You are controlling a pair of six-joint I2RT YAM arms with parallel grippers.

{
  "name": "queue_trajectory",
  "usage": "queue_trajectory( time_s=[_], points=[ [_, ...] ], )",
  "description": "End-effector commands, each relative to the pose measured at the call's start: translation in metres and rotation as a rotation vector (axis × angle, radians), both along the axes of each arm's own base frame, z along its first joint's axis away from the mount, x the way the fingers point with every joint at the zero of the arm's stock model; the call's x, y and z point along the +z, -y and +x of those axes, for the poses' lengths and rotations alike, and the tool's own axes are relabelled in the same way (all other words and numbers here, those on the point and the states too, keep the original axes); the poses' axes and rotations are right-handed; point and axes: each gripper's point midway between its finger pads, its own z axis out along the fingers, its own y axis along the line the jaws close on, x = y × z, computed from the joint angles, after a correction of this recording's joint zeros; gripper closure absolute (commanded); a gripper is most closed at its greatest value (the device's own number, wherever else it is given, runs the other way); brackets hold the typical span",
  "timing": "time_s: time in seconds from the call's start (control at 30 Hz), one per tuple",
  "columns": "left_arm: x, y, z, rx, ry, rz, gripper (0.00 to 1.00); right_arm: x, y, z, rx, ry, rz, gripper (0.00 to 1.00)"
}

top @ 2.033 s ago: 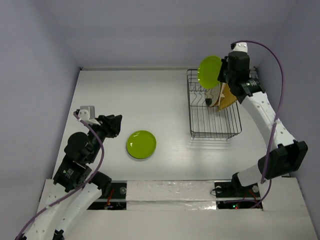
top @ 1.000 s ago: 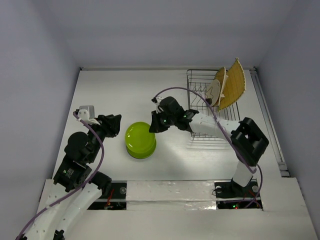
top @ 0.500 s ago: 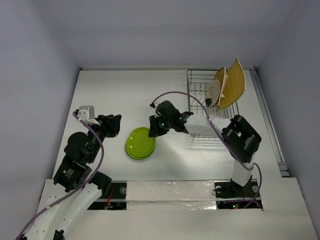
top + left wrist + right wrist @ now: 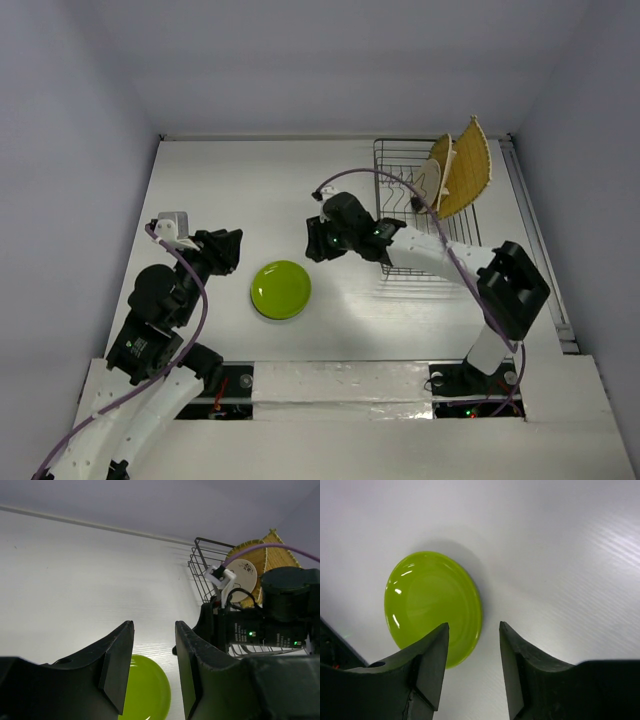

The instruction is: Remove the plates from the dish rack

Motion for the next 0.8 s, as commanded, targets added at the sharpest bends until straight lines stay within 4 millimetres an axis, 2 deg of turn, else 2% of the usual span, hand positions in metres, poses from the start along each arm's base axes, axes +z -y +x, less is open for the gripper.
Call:
queue_trajectory(
  time_s=[0.0, 0.03, 0.07, 0.1, 0.17, 0.2, 0.23, 0.27, 0.3, 0.33, 0.4, 0.43, 0.47, 0.53, 0.57, 0.6, 0.63, 0.67, 0.7, 0.77],
  points=[
    [0.007, 0.0, 0.0, -0.003, 0.038, -0.009, 0.65, 0.047, 0.035, 0.033, -0.152, 0.172, -0.055, 0.57],
    [0.007, 0.0, 0.0, -0.003, 0.038, -0.009, 0.65, 0.053, 0.045, 0.04, -0.182, 0.186, -0.061, 0.63],
    [0.008, 0.0, 0.0, -0.005, 0.039, -0.009, 0.65, 0.062, 0.064, 0.055, -0.239, 0.2, -0.067, 0.76],
    [0.008, 0.001, 0.0, -0.008, 0.039, -0.01, 0.65, 0.07, 0.078, 0.064, -0.274, 0.221, -0.079, 0.94],
    [0.008, 0.002, 0.0, -0.011, 0.041, -0.009, 0.65, 0.092, 0.112, 0.079, -0.369, 0.263, -0.124, 0.96],
    [0.009, 0.002, 0.0, -0.013, 0.042, -0.011, 0.65, 0.096, 0.142, 0.09, -0.443, 0.28, -0.198, 0.96],
    [0.008, 0.002, 0.0, -0.013, 0.042, -0.011, 0.65, 0.102, 0.157, 0.095, -0.485, 0.294, -0.233, 0.96],
    [0.009, 0.002, 0.0, -0.013, 0.043, -0.012, 0.65, 0.105, 0.172, 0.1, -0.522, 0.303, -0.279, 0.95],
    [0.009, 0.002, -0.001, -0.016, 0.044, -0.01, 0.65, 0.122, 0.183, 0.108, -0.564, 0.331, -0.296, 0.94],
    [0.01, 0.002, -0.001, -0.016, 0.046, -0.013, 0.65, 0.125, 0.212, 0.113, -0.636, 0.344, -0.385, 0.93],
    [0.01, 0.002, -0.001, -0.019, 0.048, -0.014, 0.65, 0.14, 0.24, 0.122, -0.723, 0.367, -0.439, 0.92],
    [0.01, 0.003, -0.001, -0.02, 0.049, -0.015, 0.65, 0.143, 0.268, 0.126, -0.795, 0.362, -0.483, 0.91],
    [0.01, 0.003, -0.001, -0.022, 0.048, -0.014, 0.65, 0.148, 0.281, 0.129, -0.831, 0.368, -0.499, 0.9],
    [0.009, 0.004, -0.001, -0.028, 0.046, -0.013, 0.65, 0.161, 0.312, 0.137, -0.908, 0.381, -0.513, 0.81],
    [0.009, 0.005, -0.001, -0.031, 0.048, -0.012, 0.65, 0.166, 0.32, 0.14, -0.93, 0.388, -0.514, 0.78],
    [0.009, 0.006, -0.001, -0.037, 0.047, -0.012, 0.65, 0.167, 0.328, 0.144, -0.942, 0.39, -0.528, 0.64],
    [0.009, 0.007, -0.001, -0.043, 0.046, -0.01, 0.65, 0.169, 0.344, 0.158, -0.975, 0.384, -0.548, 0.51],
    [0.009, 0.007, -0.001, -0.043, 0.046, -0.01, 0.65, 0.17, 0.345, 0.158, -0.975, 0.384, -0.548, 0.51],
    [0.009, 0.008, -0.001, -0.046, 0.047, -0.01, 0.65, 0.179, 0.353, 0.165, -1.001, 0.39, -0.543, 0.46],
    [0.01, 0.007, -0.002, -0.046, 0.049, -0.011, 0.65, 0.168, 0.36, 0.176, -0.999, 0.359, -0.591, 0.45]
  ],
)
